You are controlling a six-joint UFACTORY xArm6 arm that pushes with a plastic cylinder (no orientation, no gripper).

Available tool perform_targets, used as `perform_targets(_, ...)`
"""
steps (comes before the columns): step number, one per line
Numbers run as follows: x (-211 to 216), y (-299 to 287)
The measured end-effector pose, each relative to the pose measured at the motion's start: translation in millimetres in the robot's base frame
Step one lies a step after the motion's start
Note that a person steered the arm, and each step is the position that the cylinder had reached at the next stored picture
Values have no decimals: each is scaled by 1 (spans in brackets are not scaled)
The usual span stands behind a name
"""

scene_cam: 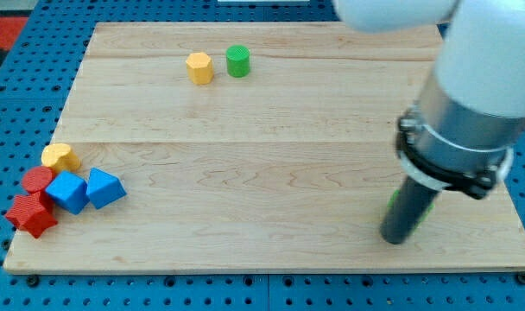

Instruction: Move the yellow hexagon towards the bottom right

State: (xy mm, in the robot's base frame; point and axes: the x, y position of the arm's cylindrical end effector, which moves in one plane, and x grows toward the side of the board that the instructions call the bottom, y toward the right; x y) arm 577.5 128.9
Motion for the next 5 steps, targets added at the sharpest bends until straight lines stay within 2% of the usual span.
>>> perform_targets(1, -54, -49)
perform_targets(3, -193, -151)
perform_targets(4, -224, -221)
perform_targets(5, -235, -286)
